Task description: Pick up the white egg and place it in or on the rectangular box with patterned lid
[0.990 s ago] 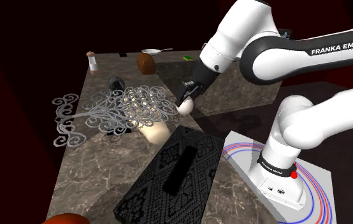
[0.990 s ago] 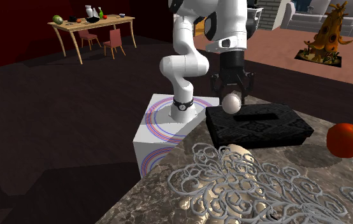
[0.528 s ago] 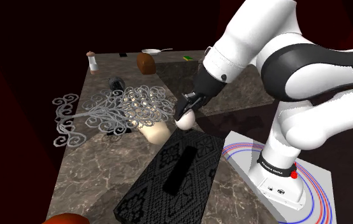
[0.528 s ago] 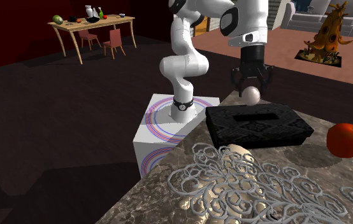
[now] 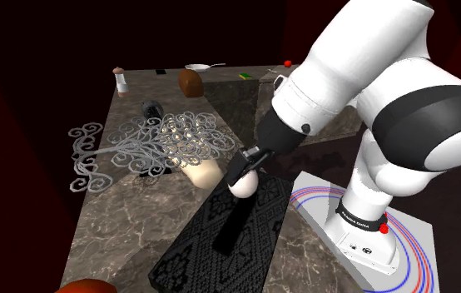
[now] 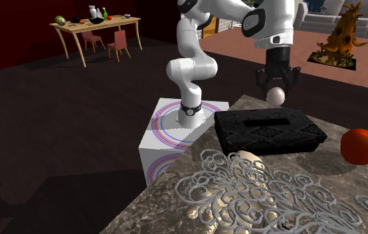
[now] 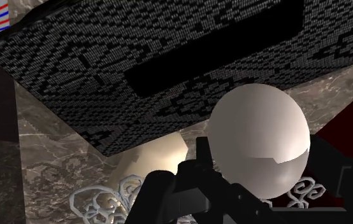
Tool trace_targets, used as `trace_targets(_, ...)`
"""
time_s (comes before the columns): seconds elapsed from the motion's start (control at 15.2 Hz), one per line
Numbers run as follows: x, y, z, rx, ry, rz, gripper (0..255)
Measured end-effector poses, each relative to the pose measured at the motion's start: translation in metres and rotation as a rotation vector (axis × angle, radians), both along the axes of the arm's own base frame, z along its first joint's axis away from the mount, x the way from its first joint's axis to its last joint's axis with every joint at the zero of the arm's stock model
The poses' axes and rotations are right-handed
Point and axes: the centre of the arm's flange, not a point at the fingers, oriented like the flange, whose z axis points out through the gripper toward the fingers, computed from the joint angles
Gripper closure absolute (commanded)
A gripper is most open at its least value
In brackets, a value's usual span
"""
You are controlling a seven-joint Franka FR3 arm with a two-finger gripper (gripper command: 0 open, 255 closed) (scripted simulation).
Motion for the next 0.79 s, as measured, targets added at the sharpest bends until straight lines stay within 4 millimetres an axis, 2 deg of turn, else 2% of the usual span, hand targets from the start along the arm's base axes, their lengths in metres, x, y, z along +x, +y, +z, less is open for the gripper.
trace_targets(0.79, -0.001, 0.0, -0.063, 0.0, 0.0, -0.001, 255)
